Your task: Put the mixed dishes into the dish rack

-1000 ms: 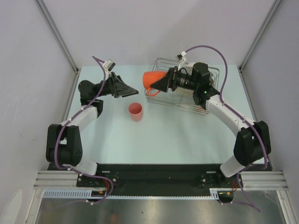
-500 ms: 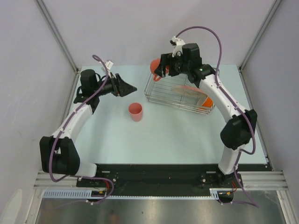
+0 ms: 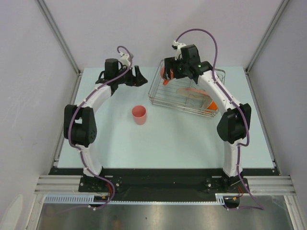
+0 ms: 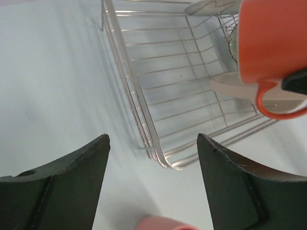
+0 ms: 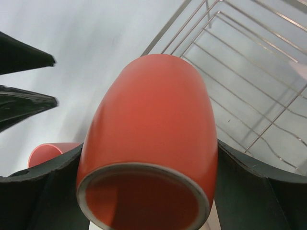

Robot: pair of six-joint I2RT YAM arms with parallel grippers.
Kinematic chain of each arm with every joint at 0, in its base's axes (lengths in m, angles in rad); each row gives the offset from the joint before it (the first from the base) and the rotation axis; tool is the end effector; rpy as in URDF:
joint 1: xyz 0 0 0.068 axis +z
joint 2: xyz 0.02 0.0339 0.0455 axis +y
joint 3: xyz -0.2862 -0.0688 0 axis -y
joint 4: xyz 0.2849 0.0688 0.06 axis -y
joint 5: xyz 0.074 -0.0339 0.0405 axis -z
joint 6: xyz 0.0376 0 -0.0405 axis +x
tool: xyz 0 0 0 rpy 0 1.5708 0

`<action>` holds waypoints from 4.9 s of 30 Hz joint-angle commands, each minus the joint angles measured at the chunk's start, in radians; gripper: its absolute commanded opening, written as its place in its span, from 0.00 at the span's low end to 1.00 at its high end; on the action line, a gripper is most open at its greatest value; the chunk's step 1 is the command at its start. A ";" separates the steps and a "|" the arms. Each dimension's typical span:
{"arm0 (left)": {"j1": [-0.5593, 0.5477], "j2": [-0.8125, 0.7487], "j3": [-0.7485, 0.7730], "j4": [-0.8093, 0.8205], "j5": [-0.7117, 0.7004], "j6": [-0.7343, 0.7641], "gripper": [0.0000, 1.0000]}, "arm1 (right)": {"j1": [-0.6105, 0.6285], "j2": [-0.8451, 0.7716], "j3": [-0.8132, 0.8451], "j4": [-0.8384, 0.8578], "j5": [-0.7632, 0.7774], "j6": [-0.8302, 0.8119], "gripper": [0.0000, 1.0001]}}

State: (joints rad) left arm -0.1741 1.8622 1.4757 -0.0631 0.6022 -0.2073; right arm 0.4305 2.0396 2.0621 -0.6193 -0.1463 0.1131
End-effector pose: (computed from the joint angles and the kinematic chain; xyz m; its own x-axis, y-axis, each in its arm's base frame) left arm 0.4723 -0.1047 0.2902 -0.5517 -0.0752 -0.8307 0.5433 0.7233 -0.4263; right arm 0.4746 0.2240 0.3727 -0.5664 -0.1373 -0.8126 -0.4615 0.8698 0.1748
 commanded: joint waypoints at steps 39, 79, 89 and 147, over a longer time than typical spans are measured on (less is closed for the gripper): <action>-0.330 0.043 -0.104 -0.251 -0.318 0.425 0.49 | -0.053 -0.283 -0.240 0.164 -0.013 0.034 0.00; -0.150 -0.412 -0.212 -0.374 -0.150 0.470 1.00 | 0.088 0.191 0.099 -0.053 0.185 -0.069 0.00; -0.056 -0.455 -0.313 -0.343 -0.113 0.474 1.00 | 0.099 0.281 0.173 -0.079 0.191 -0.050 0.00; -0.013 -0.387 -0.457 -0.231 -0.147 0.505 0.92 | 0.237 -0.160 -0.230 -0.034 0.384 -0.030 1.00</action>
State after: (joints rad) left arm -0.1932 1.4395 1.0210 -0.3454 0.4709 0.2722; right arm 0.6605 2.0155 1.8923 -0.6762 0.2283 0.0505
